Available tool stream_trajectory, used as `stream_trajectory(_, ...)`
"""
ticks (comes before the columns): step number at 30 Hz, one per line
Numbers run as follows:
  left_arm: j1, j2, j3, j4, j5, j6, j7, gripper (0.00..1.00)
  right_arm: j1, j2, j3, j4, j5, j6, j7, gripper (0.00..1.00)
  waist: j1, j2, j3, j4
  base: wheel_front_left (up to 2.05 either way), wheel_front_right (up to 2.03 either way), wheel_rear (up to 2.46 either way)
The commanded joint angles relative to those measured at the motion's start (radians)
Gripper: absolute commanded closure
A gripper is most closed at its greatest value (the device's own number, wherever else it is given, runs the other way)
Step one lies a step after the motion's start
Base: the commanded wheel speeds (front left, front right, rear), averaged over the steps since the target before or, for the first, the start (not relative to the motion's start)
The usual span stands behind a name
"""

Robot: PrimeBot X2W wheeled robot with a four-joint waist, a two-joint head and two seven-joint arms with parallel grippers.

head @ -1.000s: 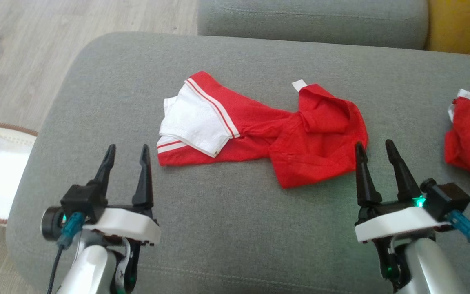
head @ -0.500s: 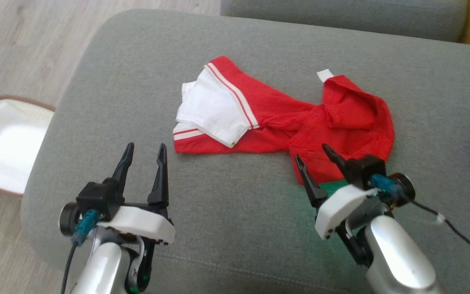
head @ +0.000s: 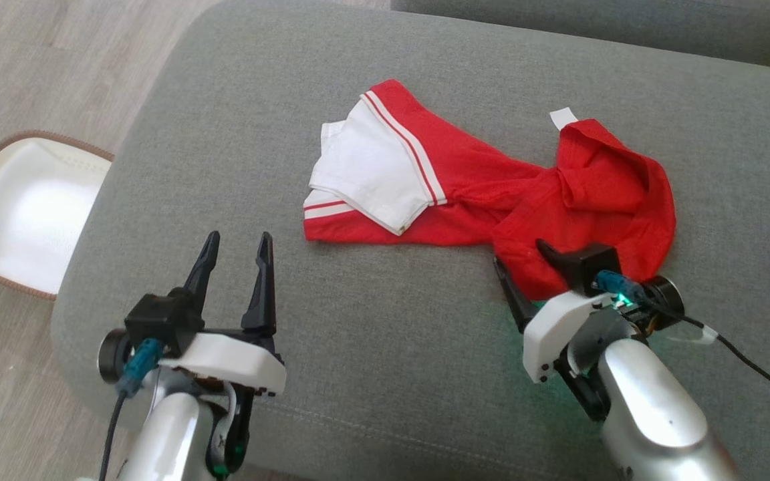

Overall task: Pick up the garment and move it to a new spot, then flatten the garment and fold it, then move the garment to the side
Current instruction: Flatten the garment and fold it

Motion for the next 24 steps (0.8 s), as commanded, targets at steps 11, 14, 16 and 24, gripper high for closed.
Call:
stream_trajectory(11,-0.034,-0.001,0.089,-0.031,0.037,-0.021,-0.012,0.00,0.002,0.002,-0.067,-0.080,0.047,0.007,-0.103,1.00,0.0000,0.0000,-0.014,-0.086,0.00,0.00,0.00)
stream_trajectory(14,-0.032,-0.002,0.098,-0.032,0.044,-0.026,-0.012,0.00,0.051,0.002,-0.125,-0.129,0.074,0.007,-0.123,1.00,0.0000,0.0000,-0.024,-0.116,0.00,0.00,0.00)
stream_trajectory(16,-0.029,-0.003,0.102,-0.032,0.047,-0.029,-0.012,0.00,0.091,0.002,-0.165,-0.163,0.089,0.007,-0.131,1.00,0.0000,0.0000,-0.032,-0.135,0.00,0.00,0.00)
stream_trajectory(24,-0.018,-0.006,0.105,-0.031,0.056,-0.037,-0.012,0.00,0.202,0.002,-0.323,-0.248,0.150,0.007,-0.137,1.00,0.0000,0.0000,-0.050,-0.182,0.00,0.00,0.00)
